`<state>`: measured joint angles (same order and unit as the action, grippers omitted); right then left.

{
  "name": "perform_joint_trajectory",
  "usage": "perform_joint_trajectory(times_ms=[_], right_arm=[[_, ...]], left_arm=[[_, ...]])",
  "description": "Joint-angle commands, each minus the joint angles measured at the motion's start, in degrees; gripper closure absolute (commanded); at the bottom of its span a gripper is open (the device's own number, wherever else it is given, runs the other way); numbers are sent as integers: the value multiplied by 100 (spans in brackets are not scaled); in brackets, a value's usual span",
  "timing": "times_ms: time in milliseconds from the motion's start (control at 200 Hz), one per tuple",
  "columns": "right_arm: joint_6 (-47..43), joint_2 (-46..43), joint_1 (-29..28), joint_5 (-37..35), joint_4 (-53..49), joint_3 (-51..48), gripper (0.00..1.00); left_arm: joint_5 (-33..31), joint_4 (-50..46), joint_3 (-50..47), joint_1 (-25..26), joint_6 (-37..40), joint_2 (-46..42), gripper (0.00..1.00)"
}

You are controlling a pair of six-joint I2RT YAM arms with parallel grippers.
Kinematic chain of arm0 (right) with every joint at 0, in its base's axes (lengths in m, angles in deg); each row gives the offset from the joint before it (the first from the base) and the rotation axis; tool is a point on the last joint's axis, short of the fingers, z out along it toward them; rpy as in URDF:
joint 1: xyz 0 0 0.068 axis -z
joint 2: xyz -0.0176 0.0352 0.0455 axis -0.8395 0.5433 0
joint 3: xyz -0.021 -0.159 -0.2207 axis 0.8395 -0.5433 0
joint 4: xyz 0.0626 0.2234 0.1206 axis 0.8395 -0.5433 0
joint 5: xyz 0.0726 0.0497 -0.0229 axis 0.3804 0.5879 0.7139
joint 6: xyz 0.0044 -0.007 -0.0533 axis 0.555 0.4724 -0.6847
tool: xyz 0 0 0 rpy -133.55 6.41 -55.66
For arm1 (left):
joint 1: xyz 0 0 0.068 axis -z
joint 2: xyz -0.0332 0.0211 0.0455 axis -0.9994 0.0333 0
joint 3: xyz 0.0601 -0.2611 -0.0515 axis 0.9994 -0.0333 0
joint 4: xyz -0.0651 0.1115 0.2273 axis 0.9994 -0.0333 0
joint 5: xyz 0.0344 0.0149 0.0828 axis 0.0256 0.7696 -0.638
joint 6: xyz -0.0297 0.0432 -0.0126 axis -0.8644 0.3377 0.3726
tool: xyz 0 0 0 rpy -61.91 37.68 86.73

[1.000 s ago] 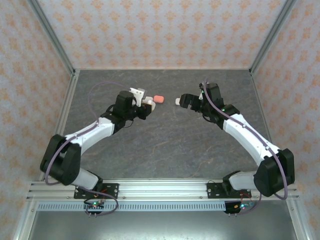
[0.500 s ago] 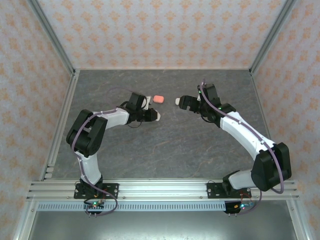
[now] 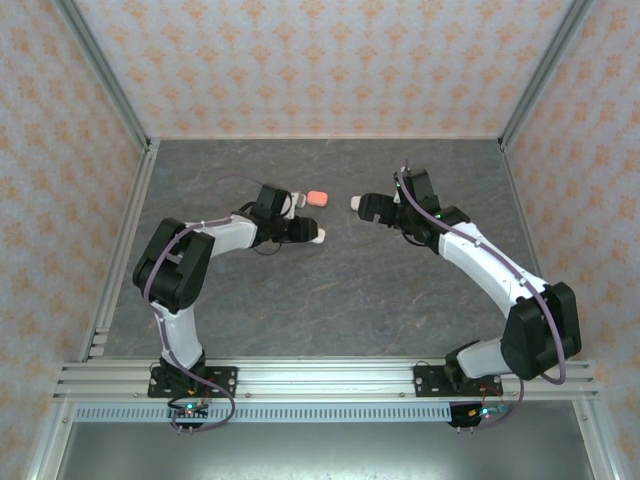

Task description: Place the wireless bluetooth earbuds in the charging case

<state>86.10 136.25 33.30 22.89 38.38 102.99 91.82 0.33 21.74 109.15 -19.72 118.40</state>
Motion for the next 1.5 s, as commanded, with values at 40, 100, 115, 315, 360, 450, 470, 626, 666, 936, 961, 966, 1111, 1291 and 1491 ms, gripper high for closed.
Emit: perform_joint_trajectory(times_ms=[40,100,115,315,360,450,470,626,666,936,961,966,1111,1291,1491], right_arm=[[-335,-143,82,-472,-190,192,1],[-391,-234,120,-686,-182,184,1],[-405,-267,131,-764,-174,168,1],[-512,-822,511,-1878,226,-307,1],[-521,-960,672,-2031,409,-501,1],[-584,-1141,1103,-2071,921,-946,1],[-577,-1143,1189,-2061,1042,-1057,1],[-839,-1390,1755,-2048,2495,-2095,1],[-932,-1389,1831,-2068,2835,-2367,1],[-1671,-730,1896,-1780,4503,-3293,1],[-1734,-649,1898,-1749,4697,-3368,1],[-1750,-628,1897,-1736,4714,-3380,1],[-2146,-112,1899,-1543,5692,-3670,1],[-2292,325,1913,-1324,6629,-3970,1],[-2039,776,2231,-916,6630,-3747,1]], left_arm=[[-403,-119,-209,-136,231,-775,41],[-515,-117,-316,-163,343,-1082,38],[-548,-117,-348,-171,389,-1174,38],[-1550,1,-1021,-260,1026,-2712,26],[-1838,38,-1201,-266,1185,-3090,24],[-2485,198,-1608,-269,1442,-3799,20],[-2635,235,-1700,-269,1489,-3945,19],[-3668,595,-2317,-306,1620,-4843,15],[-3828,751,-2469,-304,1592,-5028,14],[-3860,1507,-3089,-304,1607,-5638,11],[-3858,1504,-3091,-304,1621,-5648,11],[-3858,1502,-3091,-304,1622,-5651,11],[-3952,1606,-3180,-304,1668,-5696,7],[-4250,1679,-3337,-305,1685,-5771,2],[-4643,1776,-3516,-309,2001,-5670,0]])
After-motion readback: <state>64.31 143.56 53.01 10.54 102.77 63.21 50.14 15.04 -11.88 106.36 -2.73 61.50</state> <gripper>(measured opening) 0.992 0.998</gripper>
